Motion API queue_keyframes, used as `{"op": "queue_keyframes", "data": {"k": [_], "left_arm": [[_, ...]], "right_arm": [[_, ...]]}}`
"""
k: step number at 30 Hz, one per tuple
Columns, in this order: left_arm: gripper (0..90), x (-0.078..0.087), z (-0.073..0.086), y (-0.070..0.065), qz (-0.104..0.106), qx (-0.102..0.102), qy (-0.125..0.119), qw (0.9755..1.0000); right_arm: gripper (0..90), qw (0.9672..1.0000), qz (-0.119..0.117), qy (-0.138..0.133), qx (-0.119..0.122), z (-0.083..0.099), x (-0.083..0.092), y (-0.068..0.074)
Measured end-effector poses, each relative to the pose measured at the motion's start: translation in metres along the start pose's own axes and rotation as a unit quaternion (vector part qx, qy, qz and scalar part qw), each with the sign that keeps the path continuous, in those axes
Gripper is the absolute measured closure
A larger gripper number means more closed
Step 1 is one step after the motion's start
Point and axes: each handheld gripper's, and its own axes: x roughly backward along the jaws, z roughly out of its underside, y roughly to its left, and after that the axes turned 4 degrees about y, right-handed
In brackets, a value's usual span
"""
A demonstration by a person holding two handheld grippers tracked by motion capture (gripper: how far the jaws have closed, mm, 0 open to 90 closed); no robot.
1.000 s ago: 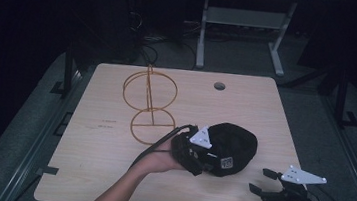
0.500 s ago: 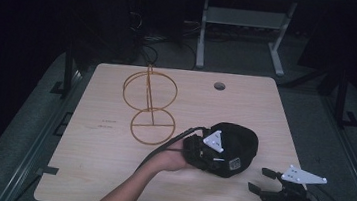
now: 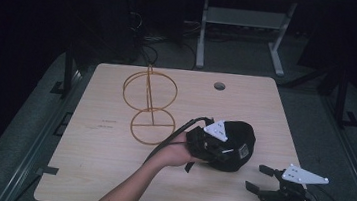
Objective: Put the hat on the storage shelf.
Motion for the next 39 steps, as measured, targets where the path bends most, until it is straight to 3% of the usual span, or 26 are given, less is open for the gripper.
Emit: {"op": "queue_keyframes", "data": {"k": [12, 21, 26, 32, 39], "left_arm": [[80.1, 0.008, -0.025, -0.002, 0.011, 0.004, -0.037, 0.9992], [80.3, 0.003, -0.045, -0.013, 0.035, -0.016, -0.045, 0.9982], [80.3, -0.001, -0.053, -0.021, 0.046, -0.031, -0.040, 0.9976], [80.3, 0.000, -0.058, -0.023, 0.054, -0.035, -0.045, 0.9969], [80.4, 0.003, -0.060, -0.025, 0.050, -0.039, -0.048, 0.9969]], "right_arm": [[15.0, 0.9991, -0.004, -0.042, 0.000, -0.012, 0.001, 0.006], [15.9, 0.9978, 0.008, -0.065, 0.011, -0.018, 0.001, 0.011], [25.1, 0.9976, 0.006, -0.066, 0.020, -0.017, 0.002, 0.012], [43.1, 0.9968, -0.001, -0.077, 0.021, -0.015, 0.008, 0.009], [57.3, 0.9959, -0.003, -0.088, 0.020, -0.013, 0.012, 0.006]]}}
